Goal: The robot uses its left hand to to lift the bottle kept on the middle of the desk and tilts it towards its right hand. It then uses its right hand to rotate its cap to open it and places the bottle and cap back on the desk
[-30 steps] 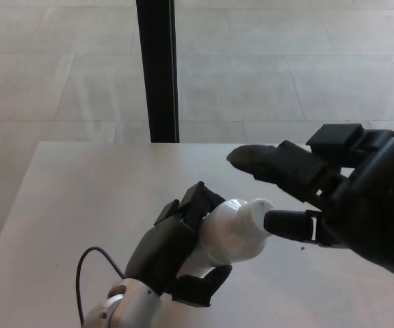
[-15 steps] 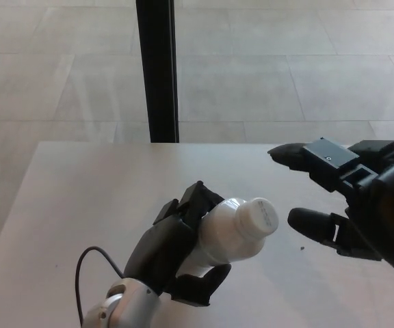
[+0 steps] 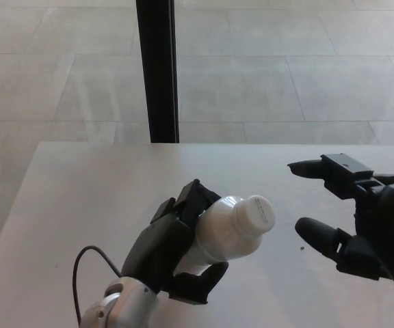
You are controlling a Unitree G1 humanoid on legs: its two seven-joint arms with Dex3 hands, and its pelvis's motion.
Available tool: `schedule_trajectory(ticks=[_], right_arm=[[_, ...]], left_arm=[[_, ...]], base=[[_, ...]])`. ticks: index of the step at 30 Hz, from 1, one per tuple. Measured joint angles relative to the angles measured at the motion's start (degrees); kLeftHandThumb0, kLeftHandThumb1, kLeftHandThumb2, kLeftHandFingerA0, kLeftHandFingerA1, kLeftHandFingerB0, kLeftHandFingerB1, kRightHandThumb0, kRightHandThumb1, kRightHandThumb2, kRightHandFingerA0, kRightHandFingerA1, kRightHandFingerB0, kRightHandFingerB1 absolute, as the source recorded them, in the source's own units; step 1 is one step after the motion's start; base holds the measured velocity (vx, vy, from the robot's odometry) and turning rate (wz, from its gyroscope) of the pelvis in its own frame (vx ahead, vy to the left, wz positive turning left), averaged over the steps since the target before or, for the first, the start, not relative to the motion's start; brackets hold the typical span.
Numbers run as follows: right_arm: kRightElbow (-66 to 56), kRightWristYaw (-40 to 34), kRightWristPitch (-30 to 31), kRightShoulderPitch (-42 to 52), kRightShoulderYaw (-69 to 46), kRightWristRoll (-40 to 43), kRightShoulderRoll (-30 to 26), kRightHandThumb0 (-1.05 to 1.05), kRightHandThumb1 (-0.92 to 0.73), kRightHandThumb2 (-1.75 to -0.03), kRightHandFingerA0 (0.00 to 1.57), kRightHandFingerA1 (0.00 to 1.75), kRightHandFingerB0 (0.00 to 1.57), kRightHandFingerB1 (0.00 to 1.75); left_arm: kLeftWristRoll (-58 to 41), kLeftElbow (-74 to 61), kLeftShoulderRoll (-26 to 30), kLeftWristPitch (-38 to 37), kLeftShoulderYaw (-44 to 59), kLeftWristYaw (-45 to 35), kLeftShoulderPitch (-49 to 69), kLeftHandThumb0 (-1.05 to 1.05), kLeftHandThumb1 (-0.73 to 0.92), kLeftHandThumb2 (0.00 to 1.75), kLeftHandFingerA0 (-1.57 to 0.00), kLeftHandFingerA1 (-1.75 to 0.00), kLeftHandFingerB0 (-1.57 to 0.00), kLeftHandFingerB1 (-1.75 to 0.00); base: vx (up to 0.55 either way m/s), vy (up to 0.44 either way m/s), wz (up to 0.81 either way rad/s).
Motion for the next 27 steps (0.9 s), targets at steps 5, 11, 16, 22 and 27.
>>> schedule_trajectory(ticks=[5,11,16,22,27], right_arm=[[-0.20,2.27,3.60,0.19,0.18,-0.13,2.41,-0.83,-0.61,-0.98,1.09,1.40,0.45,0.62],[-0.67,4.82,7.99,0.21,1.34,-0.20,4.89,-0.81,-0.75,-0.66,0.99,1.55,0.48,0.55],[-1.19,6.82,12.10,-0.09,2.69,-0.29,6.16,-0.83,-0.76,-0.67,0.99,1.58,0.45,0.56],[-2.11,8.55,16.52,-0.75,5.05,-0.41,6.24,-0.85,-0.61,-0.97,1.09,1.43,0.40,0.61],[-2.32,9.20,19.77,-1.23,7.18,-0.75,6.06,-0.86,-0.60,-0.96,1.08,1.44,0.41,0.62]], left_arm=[[0.01,0.00,-0.02,0.00,0.15,0.00,-0.01,0.08,0.50,1.37,-0.95,-1.75,-0.82,-1.68],[0.02,0.01,-0.09,0.00,0.26,0.02,-0.11,0.09,0.53,1.34,-0.94,-1.75,-0.81,-1.67],[0.10,0.01,-0.12,0.02,0.48,0.05,-0.54,0.08,0.53,1.32,-0.93,-1.75,-0.80,-1.67],[0.31,0.34,-0.12,0.01,0.89,0.33,-1.09,0.08,0.53,1.33,-0.92,-1.75,-0.80,-1.67],[0.45,0.62,-0.13,-0.01,0.93,0.85,-1.12,0.08,0.53,1.32,-0.91,-1.75,-0.80,-1.66]], base=[[0.00,0.000,0.00],[0.00,0.000,0.00],[0.00,0.000,0.00],[0.00,0.000,0.00],[0.00,0.000,0.00]])
